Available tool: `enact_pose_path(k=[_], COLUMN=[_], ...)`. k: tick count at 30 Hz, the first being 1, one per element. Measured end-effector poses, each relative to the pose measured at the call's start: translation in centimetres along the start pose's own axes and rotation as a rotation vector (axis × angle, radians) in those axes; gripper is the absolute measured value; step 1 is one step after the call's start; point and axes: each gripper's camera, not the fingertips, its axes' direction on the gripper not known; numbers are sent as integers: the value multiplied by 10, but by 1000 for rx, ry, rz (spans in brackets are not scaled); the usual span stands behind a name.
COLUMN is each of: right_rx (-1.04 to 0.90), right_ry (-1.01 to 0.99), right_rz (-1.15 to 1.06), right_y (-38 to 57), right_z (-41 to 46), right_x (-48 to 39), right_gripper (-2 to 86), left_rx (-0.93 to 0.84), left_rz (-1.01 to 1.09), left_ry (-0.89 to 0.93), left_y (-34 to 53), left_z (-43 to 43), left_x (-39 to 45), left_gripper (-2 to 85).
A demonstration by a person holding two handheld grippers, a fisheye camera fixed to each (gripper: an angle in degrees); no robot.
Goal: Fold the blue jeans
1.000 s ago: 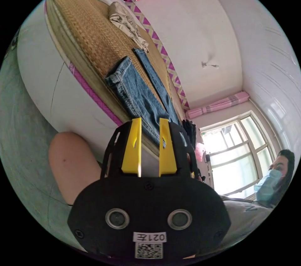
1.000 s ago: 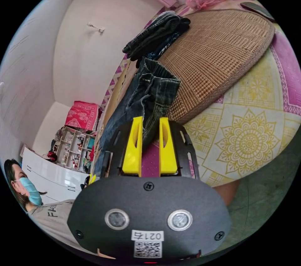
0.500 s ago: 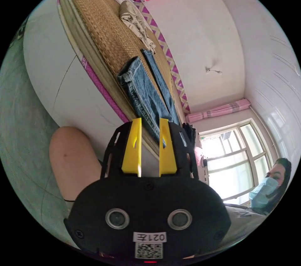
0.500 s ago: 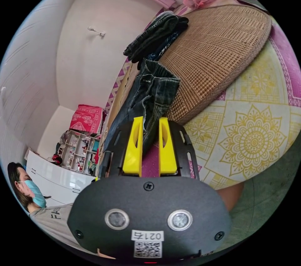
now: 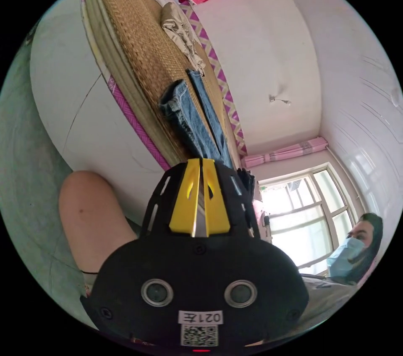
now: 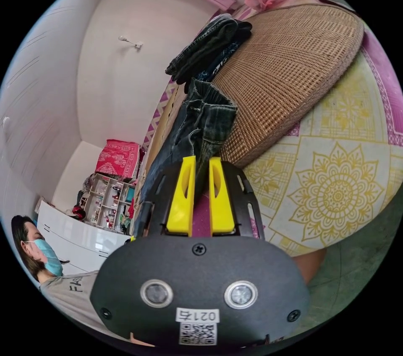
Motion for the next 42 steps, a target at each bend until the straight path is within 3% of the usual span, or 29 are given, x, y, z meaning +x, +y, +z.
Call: enact_pose_path(k=[9, 13, 17, 21, 25, 30, 36, 39, 42], right_rx=[-69, -81, -127, -186, -207, -217, -172, -318, -457], right_ry=[-179, -250, -214, -136, 27, 70, 29, -81, -38], right_rz=[-7, -48, -99, -76, -34, -50, -328, -613, -923], right_y=[-63, -137, -240, -328, -399, -422, -404, -366, -298], right_z=[2, 16, 72, 155, 249, 287, 250, 279, 323], right_x=[-25, -75, -135, -161, -163, -172, -265, -344, -423], right_gripper=[3, 1, 1, 4, 16, 49, 12, 1, -4], left_rx=[-116, -170, -237, -287, -393, -369, -393, -504, -638], left_rz=[207, 339, 381, 321, 186, 210, 405, 531, 576], left_ry=[-12, -40, -144, -229, -280, -304, -266, -214, -388], left_y=[-28, -97, -191, -271, -326, -325, -279, -234, -196], left_z=[39, 91, 200, 319, 451, 467, 428, 450, 480], left_x=[81, 154, 187, 159, 72, 27, 33, 44, 23], left_gripper=[-9, -10, -10, -10, -9, -3, 38, 51, 27])
